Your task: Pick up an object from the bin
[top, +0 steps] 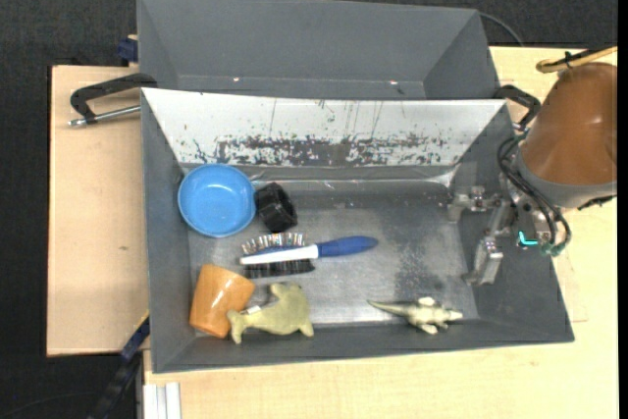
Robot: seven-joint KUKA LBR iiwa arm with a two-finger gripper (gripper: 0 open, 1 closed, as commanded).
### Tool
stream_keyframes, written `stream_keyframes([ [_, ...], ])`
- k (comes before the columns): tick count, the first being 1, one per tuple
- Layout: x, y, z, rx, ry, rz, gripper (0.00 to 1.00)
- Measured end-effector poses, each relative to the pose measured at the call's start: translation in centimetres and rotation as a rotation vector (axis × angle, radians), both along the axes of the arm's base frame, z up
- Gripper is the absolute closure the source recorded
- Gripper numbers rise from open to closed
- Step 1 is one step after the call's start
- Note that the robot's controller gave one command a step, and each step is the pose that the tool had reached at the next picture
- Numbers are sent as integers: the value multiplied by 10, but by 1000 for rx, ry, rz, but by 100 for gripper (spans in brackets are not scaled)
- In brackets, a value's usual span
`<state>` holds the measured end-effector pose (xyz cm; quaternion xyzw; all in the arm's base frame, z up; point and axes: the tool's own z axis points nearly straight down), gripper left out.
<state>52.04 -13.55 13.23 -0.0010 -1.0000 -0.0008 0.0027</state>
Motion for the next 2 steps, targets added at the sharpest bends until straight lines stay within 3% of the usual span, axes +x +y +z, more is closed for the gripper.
stream_keyframes([
  [1,34,85,23,3,-16,20,0],
  [2,42,140,-45,3,-3,152,0],
])
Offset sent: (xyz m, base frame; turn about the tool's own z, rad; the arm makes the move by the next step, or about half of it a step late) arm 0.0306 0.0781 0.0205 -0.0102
